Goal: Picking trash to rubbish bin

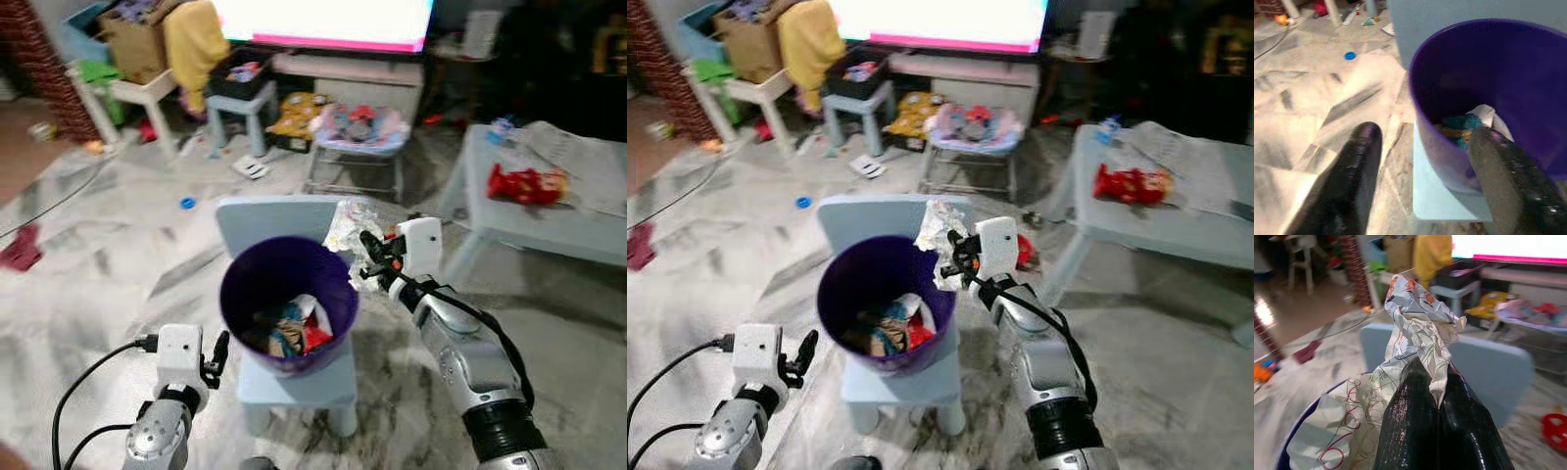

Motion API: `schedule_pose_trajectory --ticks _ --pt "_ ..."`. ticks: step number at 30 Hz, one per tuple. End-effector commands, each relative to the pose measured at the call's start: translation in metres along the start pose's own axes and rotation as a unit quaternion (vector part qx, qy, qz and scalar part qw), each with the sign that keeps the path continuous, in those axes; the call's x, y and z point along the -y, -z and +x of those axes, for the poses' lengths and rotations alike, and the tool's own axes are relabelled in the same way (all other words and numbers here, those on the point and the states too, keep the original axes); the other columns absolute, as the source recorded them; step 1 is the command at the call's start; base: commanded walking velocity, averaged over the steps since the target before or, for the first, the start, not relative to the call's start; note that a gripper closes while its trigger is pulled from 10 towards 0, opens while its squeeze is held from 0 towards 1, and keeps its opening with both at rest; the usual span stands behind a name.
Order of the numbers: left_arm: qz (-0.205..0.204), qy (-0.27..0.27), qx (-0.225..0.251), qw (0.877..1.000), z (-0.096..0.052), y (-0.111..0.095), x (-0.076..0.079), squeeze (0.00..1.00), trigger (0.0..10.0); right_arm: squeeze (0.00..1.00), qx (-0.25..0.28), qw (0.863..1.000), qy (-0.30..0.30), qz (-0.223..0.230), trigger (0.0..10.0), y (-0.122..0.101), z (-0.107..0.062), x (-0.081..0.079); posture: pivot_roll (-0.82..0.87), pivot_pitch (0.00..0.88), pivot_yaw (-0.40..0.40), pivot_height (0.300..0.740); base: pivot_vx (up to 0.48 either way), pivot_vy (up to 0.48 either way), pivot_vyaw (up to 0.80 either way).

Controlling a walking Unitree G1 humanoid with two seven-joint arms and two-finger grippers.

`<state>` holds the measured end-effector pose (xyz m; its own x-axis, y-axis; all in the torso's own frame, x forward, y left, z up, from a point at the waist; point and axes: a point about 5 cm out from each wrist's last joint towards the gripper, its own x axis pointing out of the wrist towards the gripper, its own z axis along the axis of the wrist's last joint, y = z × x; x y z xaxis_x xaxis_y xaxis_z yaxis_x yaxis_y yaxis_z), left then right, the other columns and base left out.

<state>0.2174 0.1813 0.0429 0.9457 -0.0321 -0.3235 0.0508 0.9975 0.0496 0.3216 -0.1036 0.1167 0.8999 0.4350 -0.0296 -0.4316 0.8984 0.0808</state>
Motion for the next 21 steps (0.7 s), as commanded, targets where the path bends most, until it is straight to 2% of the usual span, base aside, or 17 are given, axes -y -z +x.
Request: schedule_pose_trajectory --ticks 1,11,14,16,21 --pt "0.007 0.006 -0.001 1.000 -0.002 -0.003 -0.001 0.00 10.0 0.00 0.004 1.000 0.000 -0.006 10.0 -0.001 0.003 0.001 0.12 0.098 -0.029 0.740 0.000 0.000 0.00" --pt "0.016 0.021 0.001 1.000 -0.002 -0.012 0.004 0.00 10.0 0.00 -0.002 1.000 0.001 -0.008 10.0 0.012 0.005 0.003 0.12 0.099 -0.016 0.740 0.000 0.000 0.00" --pt "0.019 0.035 0.008 0.999 -0.003 -0.014 0.008 0.00 10.0 0.00 -0.031 0.999 0.009 0.001 10.0 0.030 0.008 0.004 0.14 0.103 -0.014 0.740 0.000 0.000 0.00" --pt "0.018 0.040 0.009 0.999 -0.004 -0.015 0.009 0.00 10.0 0.00 -0.037 0.999 0.011 0.004 10.0 0.034 0.009 0.003 0.14 0.103 -0.014 0.740 0.000 0.000 0.00" --pt "0.018 0.052 0.017 0.998 -0.011 -0.016 0.012 0.00 10.0 0.00 -0.092 0.996 0.014 0.012 10.0 0.059 0.011 -0.005 0.19 0.116 -0.023 0.740 0.000 0.000 0.00"
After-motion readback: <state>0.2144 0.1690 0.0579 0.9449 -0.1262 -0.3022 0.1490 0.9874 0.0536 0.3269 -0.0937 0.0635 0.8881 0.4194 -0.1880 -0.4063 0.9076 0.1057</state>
